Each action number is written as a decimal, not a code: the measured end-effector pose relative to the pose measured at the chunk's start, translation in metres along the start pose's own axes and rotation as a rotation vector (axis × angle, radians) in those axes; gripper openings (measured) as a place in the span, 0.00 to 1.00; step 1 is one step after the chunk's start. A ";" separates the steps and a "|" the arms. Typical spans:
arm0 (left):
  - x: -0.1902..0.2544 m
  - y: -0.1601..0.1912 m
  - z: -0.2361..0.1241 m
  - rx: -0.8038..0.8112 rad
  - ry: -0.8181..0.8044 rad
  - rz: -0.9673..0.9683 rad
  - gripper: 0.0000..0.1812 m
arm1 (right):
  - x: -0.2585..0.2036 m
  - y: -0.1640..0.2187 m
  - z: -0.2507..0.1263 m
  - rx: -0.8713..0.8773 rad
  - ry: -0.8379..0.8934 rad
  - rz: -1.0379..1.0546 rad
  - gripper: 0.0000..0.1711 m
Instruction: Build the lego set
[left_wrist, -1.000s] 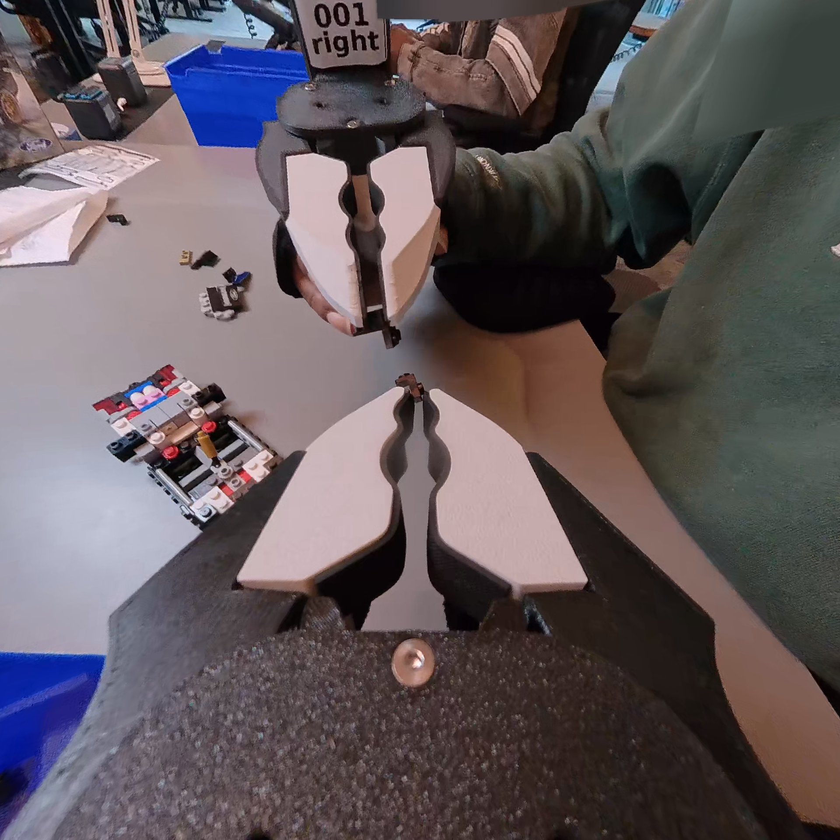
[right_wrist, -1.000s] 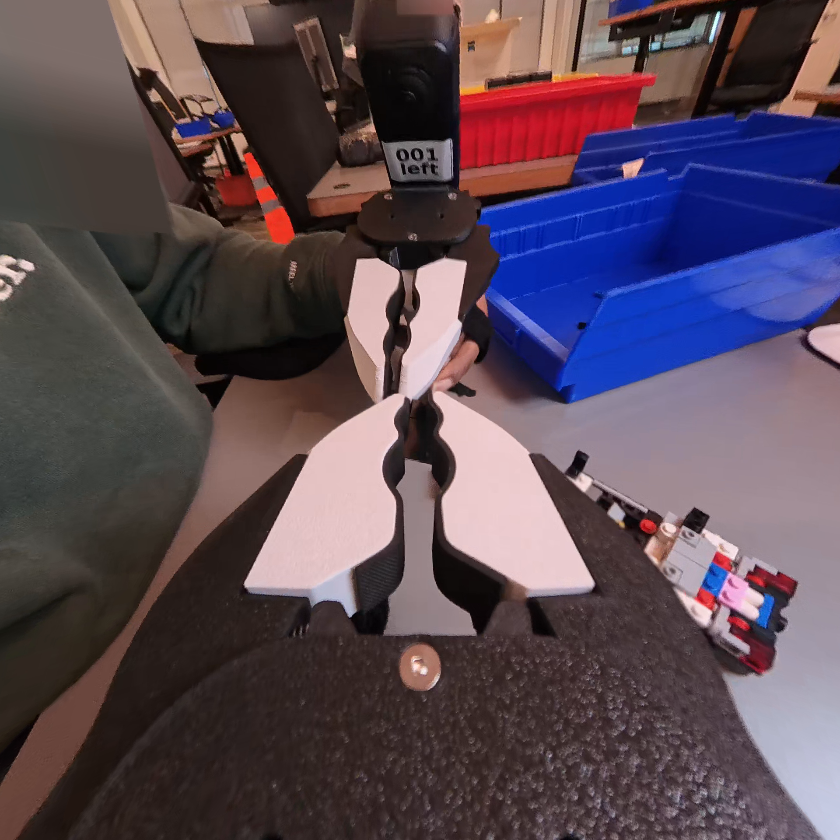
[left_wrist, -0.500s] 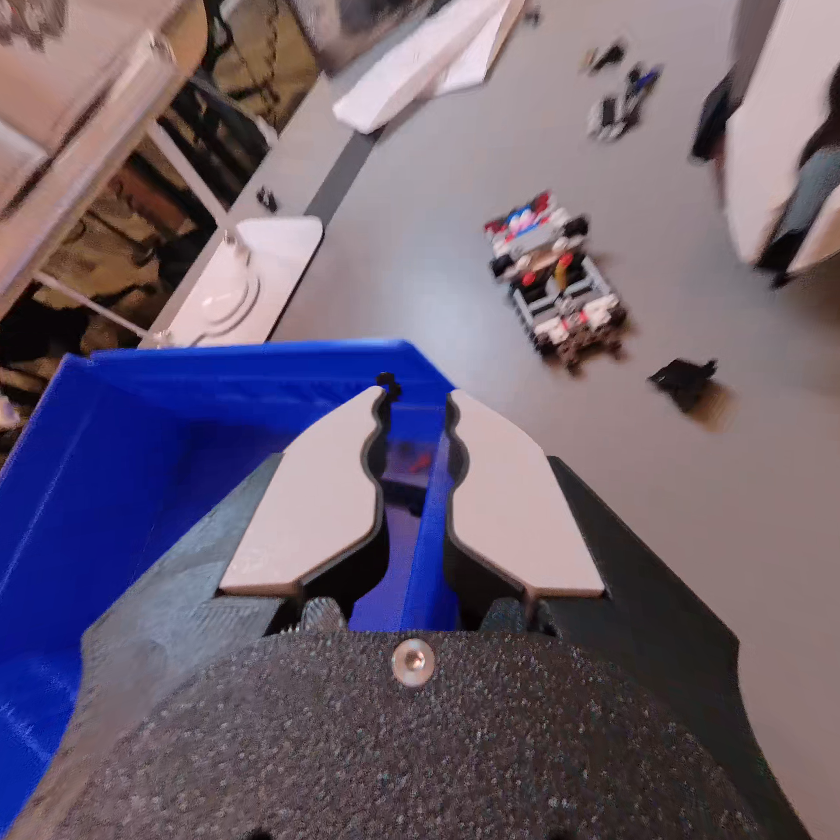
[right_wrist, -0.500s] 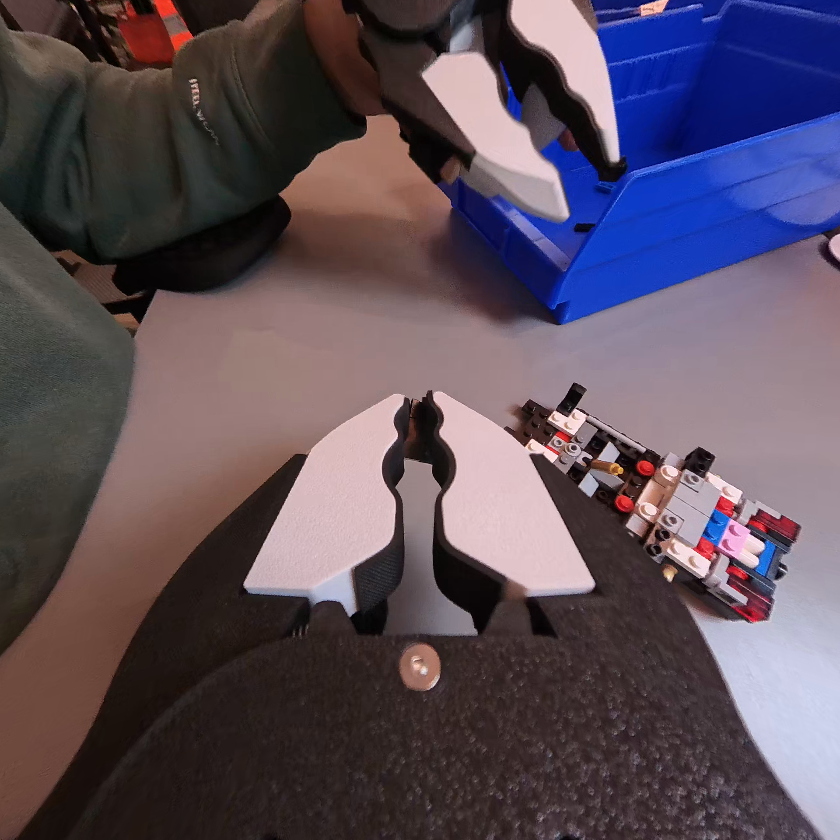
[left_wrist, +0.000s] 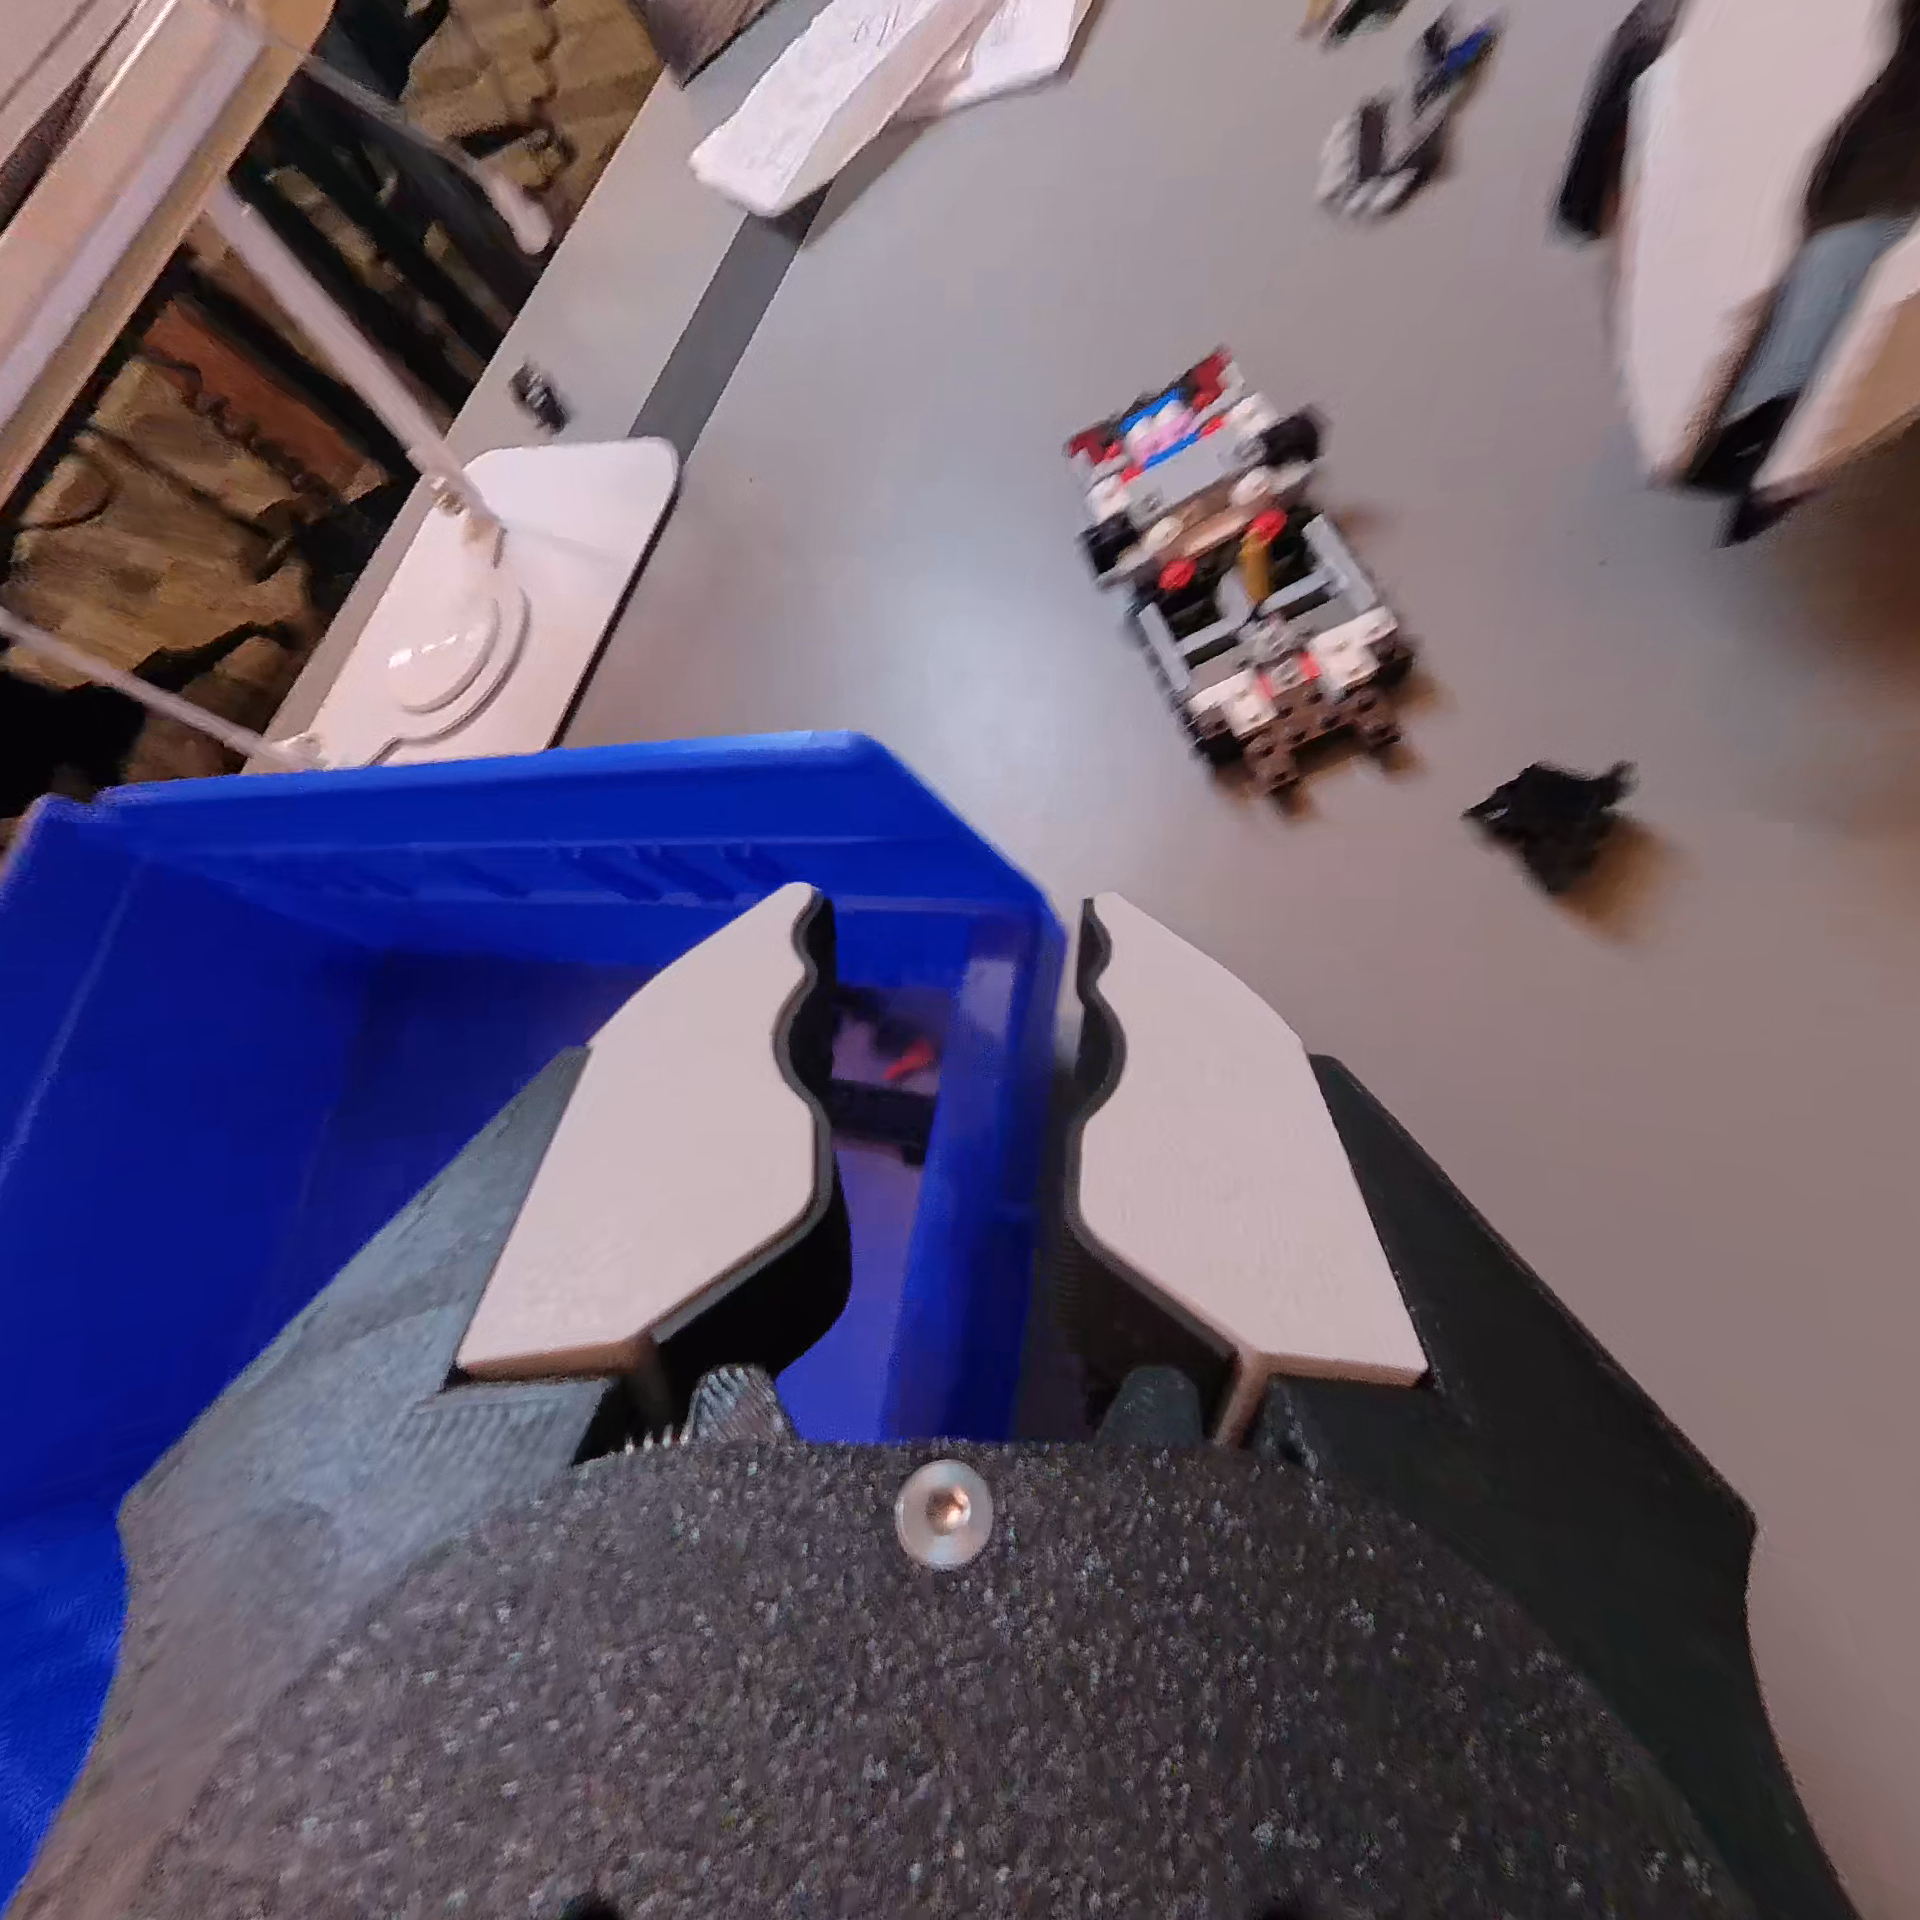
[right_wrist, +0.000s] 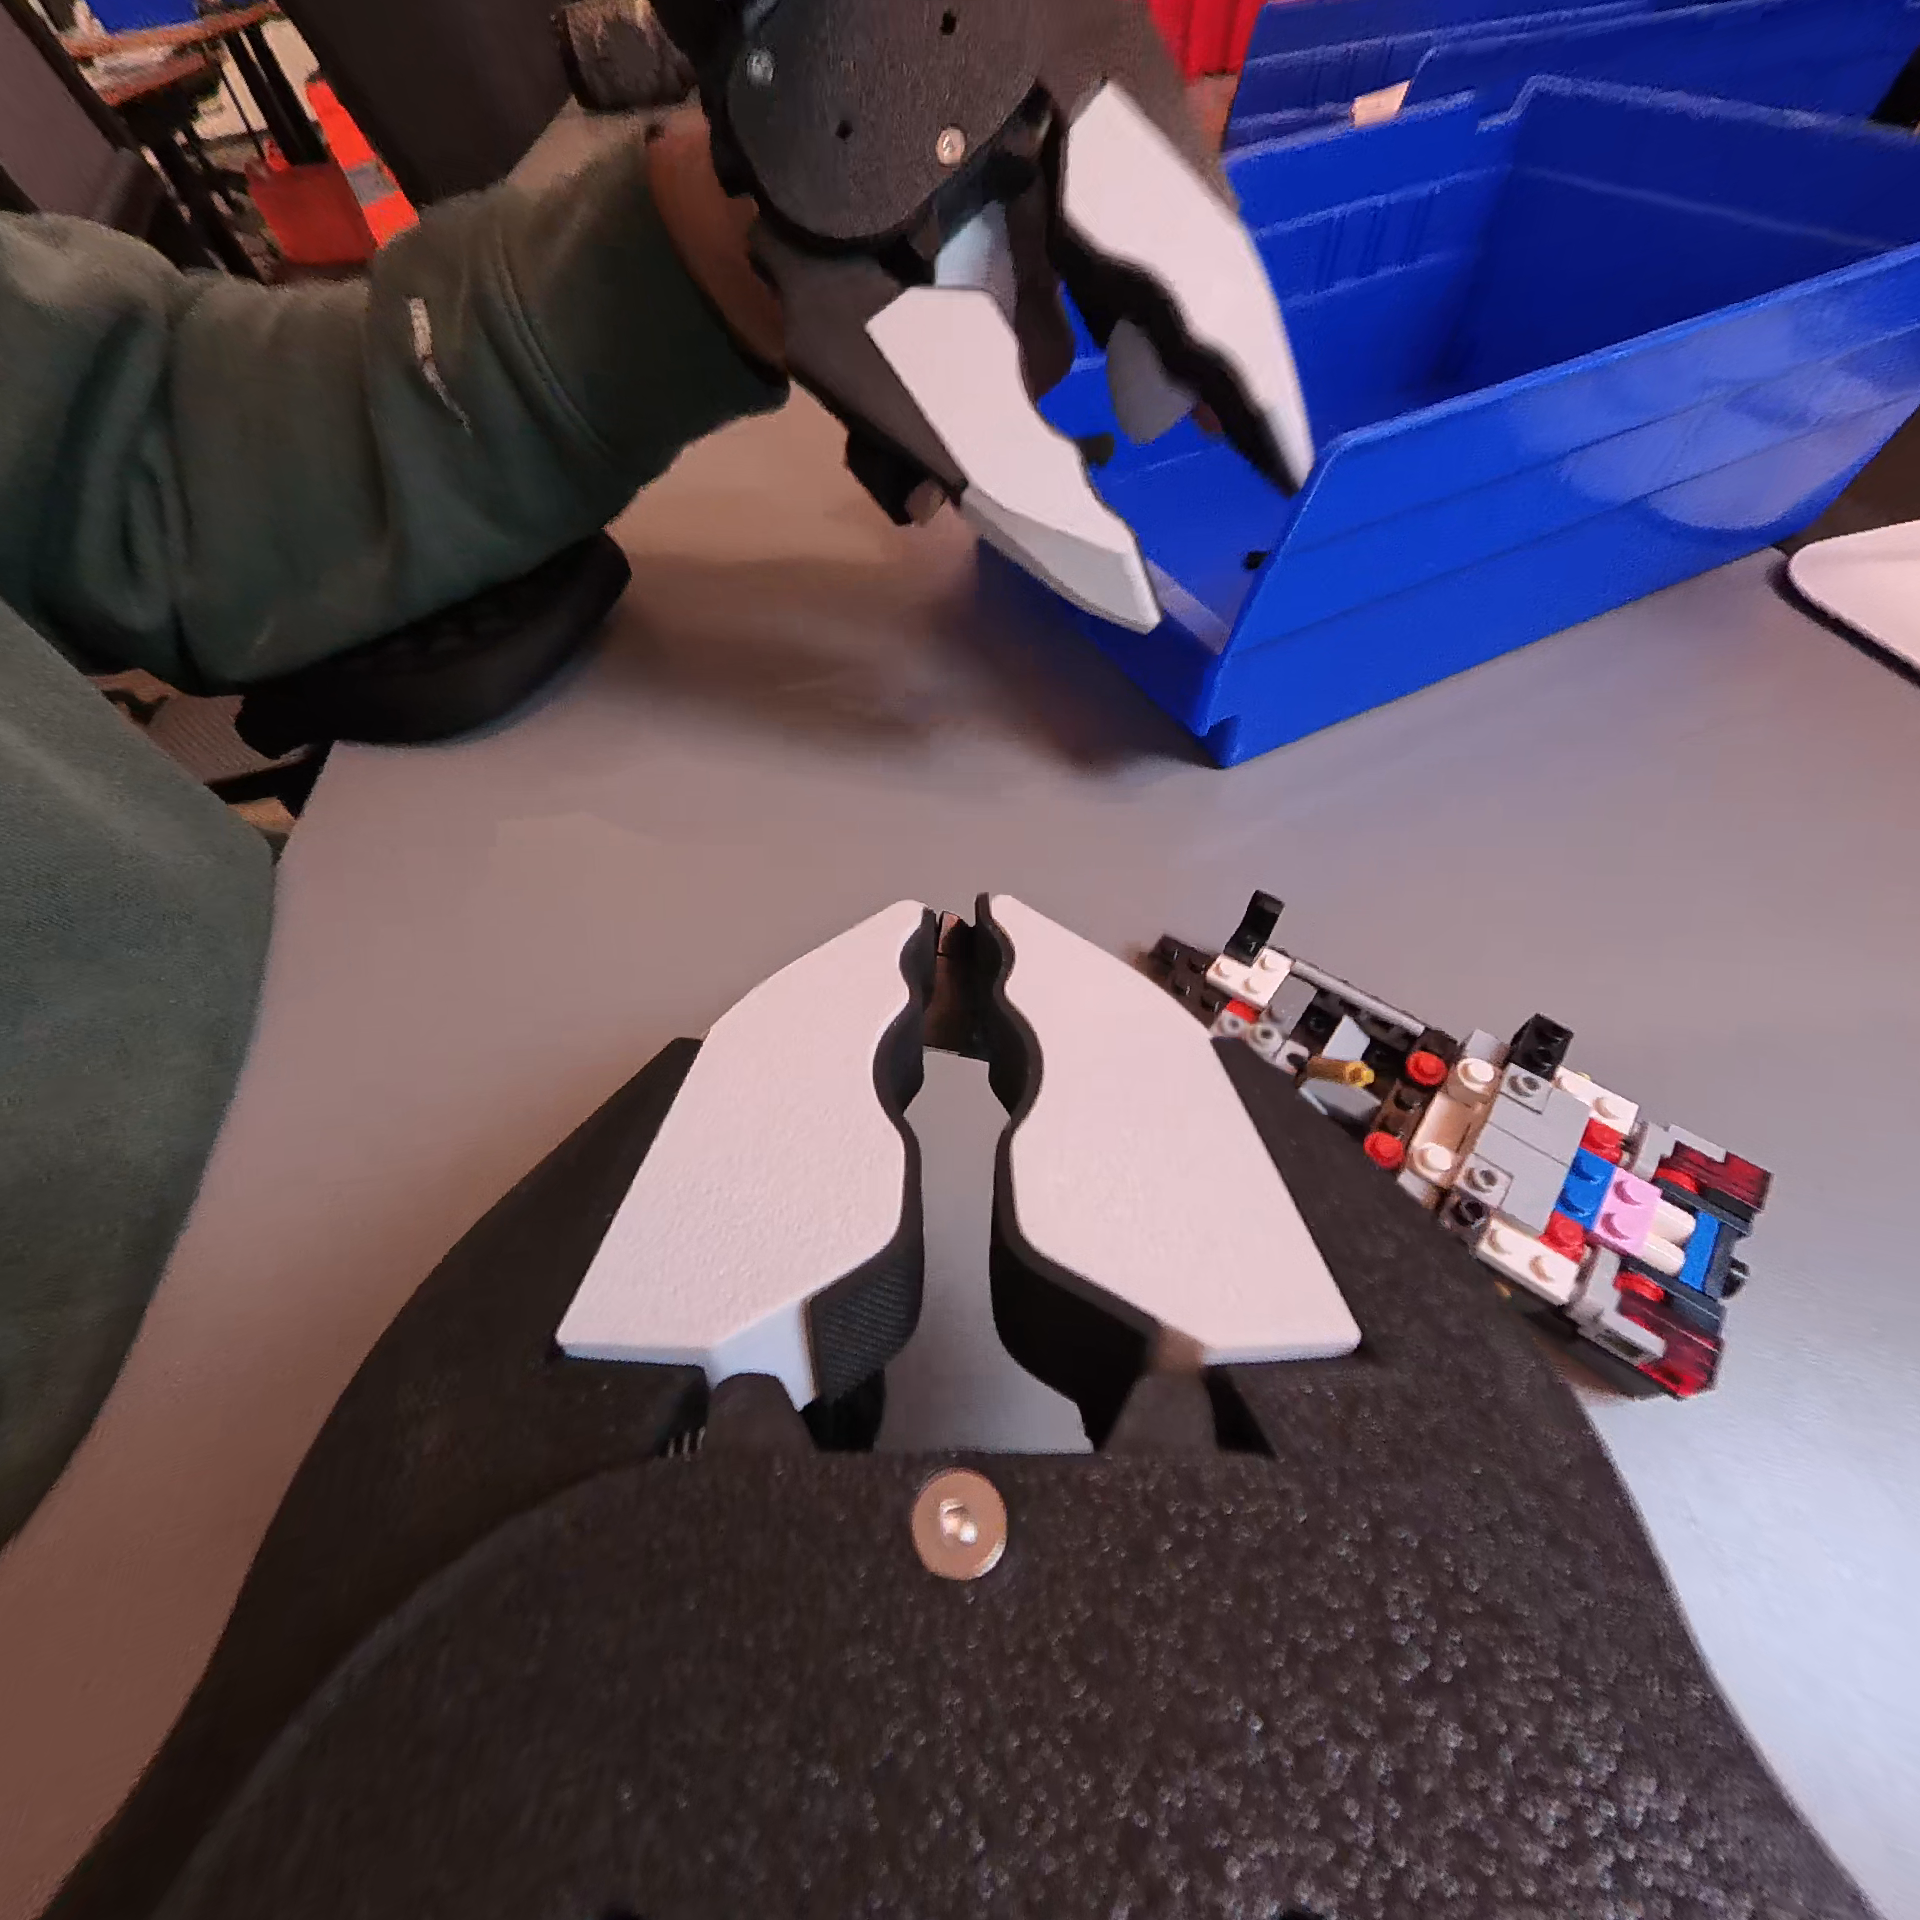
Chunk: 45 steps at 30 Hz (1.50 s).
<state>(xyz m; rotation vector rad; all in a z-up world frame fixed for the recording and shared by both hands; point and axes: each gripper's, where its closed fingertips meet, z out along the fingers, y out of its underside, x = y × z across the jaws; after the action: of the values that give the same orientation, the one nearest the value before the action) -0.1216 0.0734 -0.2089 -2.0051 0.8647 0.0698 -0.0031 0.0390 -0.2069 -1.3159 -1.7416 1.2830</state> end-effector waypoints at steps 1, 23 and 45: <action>0.008 -0.008 -0.003 0.051 0.057 -0.018 0.21 | -0.001 -0.005 -0.002 0.031 -0.007 0.010 0.04; 0.100 -0.119 -0.018 0.526 0.399 -0.171 0.10 | -0.019 -0.072 -0.036 0.475 -0.088 -0.019 0.03; 0.093 -0.108 -0.015 0.483 0.255 0.031 0.09 | -0.012 -0.060 -0.029 0.265 0.103 -0.204 0.05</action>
<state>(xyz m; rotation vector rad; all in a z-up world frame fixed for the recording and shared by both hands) 0.0085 0.0464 -0.1555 -1.5647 0.9656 -0.3531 0.0050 0.0347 -0.1398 -1.0091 -1.5306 1.2565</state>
